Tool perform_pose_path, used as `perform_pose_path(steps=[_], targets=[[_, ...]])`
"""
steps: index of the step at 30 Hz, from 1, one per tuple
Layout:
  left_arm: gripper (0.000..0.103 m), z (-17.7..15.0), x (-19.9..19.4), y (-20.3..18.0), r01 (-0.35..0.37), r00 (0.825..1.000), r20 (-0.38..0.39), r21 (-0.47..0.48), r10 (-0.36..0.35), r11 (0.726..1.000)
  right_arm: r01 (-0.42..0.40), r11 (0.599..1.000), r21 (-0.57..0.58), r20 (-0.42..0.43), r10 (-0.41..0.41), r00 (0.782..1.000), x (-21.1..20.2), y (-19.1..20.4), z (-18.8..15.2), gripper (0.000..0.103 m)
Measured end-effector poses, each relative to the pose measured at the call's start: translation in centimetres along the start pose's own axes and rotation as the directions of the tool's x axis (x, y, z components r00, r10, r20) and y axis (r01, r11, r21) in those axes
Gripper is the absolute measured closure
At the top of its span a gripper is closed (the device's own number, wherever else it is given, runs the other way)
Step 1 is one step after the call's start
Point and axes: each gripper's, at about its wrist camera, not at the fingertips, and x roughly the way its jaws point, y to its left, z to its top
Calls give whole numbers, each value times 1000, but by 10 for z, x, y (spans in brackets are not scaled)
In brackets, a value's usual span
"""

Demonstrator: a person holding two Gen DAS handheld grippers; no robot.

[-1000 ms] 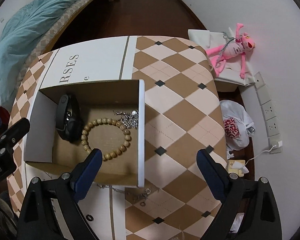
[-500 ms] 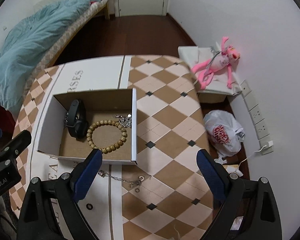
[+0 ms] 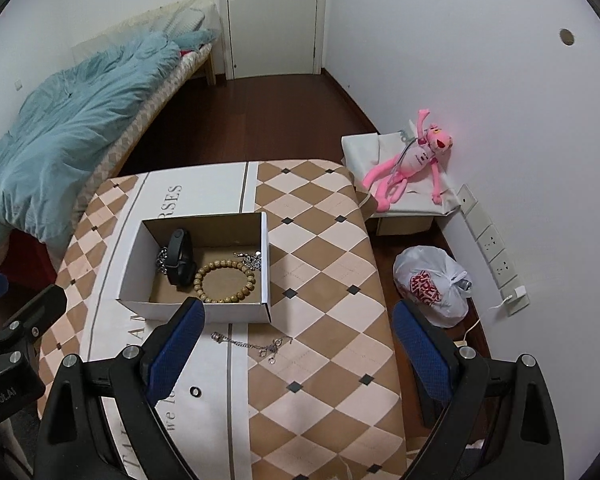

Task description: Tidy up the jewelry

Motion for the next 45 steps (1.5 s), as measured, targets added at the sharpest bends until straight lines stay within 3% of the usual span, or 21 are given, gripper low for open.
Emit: perform_pose_path(steps=[6, 11, 17, 24, 31, 38, 39, 41, 43, 45], targets=[[1, -5, -17, -1, 11, 1000, 17, -3, -11, 1000, -16, 1000, 14, 40, 16, 999, -27, -3, -6, 7], [1, -10, -15, 6, -20, 1000, 17, -46, 21, 999, -49, 998, 34, 32, 48, 998, -31, -5, -12, 7], [1, -34, 20, 18, -113, 993, -33, -69, 111, 991, -72, 993, 90, -91, 80, 993, 23, -23, -40, 6], [1, -78, 84, 29, -186, 969, -181, -83, 169, 979, -112, 974, 199, -216, 155, 964, 114, -44, -81, 7], [1, -91, 112, 37, -238, 947, -237, -61, 217, 969, -142, 964, 227, -217, 192, 957, 165, -32, -85, 20], [1, -100, 126, 42, -266, 929, -270, -19, 252, 964, -84, 991, 101, -184, 101, 978, 182, 3, -77, 26], [1, -102, 128, 42, -264, 928, -275, -15, 250, 964, -59, 996, 69, -176, 71, 982, 183, 9, -77, 30], [1, -105, 130, 41, -257, 927, -284, -5, 245, 966, -23, 999, 31, -157, 28, 987, 182, 15, -77, 51], [1, -108, 132, 38, -245, 927, -294, -1, 233, 970, -24, 1000, 15, -144, 26, 989, 180, 17, -77, 96], [1, -110, 133, 36, -216, 933, -296, -8, 204, 976, -46, 999, 17, -148, 48, 988, 179, 14, -79, 96]])
